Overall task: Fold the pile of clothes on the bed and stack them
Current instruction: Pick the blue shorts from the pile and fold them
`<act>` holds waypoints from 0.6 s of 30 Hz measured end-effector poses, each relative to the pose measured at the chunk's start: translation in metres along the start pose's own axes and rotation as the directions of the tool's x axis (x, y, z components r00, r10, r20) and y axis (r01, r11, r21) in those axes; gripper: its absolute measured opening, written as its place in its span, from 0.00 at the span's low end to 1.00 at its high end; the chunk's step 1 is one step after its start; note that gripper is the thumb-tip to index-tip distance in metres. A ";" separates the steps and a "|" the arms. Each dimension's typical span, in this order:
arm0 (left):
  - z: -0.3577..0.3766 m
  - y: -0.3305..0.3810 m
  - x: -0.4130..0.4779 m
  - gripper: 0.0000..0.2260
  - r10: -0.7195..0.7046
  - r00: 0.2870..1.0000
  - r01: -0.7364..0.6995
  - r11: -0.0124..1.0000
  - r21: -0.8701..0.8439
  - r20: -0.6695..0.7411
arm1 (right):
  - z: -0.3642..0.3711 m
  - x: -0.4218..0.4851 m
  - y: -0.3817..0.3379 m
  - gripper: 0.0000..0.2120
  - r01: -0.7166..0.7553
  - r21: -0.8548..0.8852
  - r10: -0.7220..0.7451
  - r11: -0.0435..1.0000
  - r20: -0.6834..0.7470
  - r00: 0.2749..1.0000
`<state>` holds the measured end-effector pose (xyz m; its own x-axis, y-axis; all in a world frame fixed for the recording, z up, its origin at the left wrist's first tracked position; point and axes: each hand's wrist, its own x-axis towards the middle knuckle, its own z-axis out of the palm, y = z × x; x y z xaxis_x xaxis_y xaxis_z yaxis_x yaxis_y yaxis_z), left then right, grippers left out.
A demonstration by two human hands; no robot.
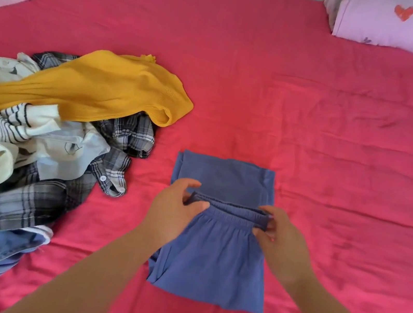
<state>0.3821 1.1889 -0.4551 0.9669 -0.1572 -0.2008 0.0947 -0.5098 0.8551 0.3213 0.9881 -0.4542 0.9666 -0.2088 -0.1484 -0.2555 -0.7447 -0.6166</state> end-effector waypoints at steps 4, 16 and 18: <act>0.012 -0.011 0.020 0.19 -0.138 0.990 0.129 0.975 -0.182 -0.034 | 0.016 0.028 0.004 0.20 -0.024 0.067 0.028 0.997 -0.049 0.998; 0.021 -0.003 0.099 0.22 -0.130 0.985 0.072 0.912 -0.404 -0.116 | 0.018 0.112 0.004 0.16 -0.099 0.295 0.160 0.950 -0.190 0.969; 0.024 -0.010 0.106 0.28 -0.150 0.987 0.108 0.897 -0.428 -0.064 | 0.022 0.122 0.009 0.20 -0.125 0.340 0.178 0.932 -0.128 0.976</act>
<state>0.4775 1.1567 -0.4964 0.9550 -0.0246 -0.2955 0.2910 -0.1128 0.9500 0.4377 0.9694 -0.4947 0.8956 -0.4169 -0.1555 -0.3529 -0.4525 -0.8190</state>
